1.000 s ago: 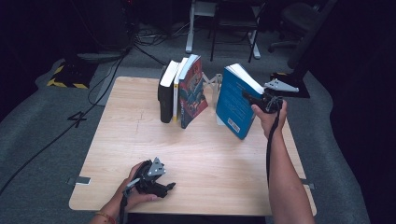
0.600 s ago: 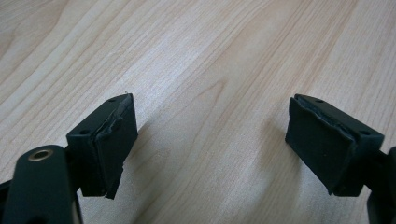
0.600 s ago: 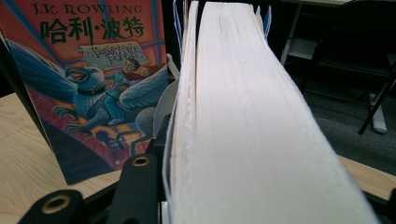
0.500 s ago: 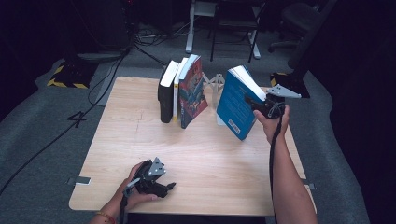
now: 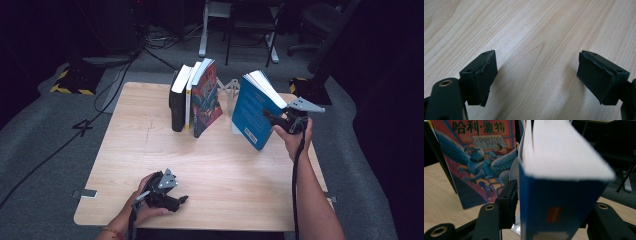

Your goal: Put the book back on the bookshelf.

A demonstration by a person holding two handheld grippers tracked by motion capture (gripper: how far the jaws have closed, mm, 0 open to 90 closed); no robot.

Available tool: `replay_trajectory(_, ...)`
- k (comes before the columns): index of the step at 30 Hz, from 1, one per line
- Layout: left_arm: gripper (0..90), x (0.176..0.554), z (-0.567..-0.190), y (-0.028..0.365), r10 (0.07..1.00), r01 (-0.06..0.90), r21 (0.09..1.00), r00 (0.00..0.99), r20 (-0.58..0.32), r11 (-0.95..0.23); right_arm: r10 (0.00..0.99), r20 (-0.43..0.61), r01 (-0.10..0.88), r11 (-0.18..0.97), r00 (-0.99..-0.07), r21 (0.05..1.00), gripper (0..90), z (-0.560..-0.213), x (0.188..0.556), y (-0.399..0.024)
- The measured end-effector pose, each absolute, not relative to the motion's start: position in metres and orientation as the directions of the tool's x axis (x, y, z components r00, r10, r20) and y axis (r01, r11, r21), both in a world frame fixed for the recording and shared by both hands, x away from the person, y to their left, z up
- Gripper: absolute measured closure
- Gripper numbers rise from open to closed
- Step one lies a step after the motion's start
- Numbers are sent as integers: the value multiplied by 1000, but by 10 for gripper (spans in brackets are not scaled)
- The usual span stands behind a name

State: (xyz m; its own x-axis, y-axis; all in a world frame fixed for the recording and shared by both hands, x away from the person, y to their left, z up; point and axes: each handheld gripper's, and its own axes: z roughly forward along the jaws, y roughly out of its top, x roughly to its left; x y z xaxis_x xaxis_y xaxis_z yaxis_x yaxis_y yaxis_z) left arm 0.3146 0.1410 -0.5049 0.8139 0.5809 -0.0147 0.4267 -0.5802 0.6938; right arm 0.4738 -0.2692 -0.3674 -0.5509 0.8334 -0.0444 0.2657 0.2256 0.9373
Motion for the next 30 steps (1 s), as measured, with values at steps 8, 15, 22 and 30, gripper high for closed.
replay_trajectory(8,166,315,-505,141,581,427,694,814,-15,-580,828,-48,272,237,-559,933,469,-389,465,-271)
replay_trajectory(15,166,315,-505,141,581,427,694,814,-15,-580,820,-58,297,271,-569,916,447,-403,464,-273)
replay_trajectory(22,166,315,-505,141,581,427,694,814,-15,-580,819,-25,334,262,-574,905,453,-428,467,-277)
replay_trajectory(30,166,315,-505,141,581,426,694,814,-14,-581,803,-66,330,317,-593,889,477,-458,465,-278)
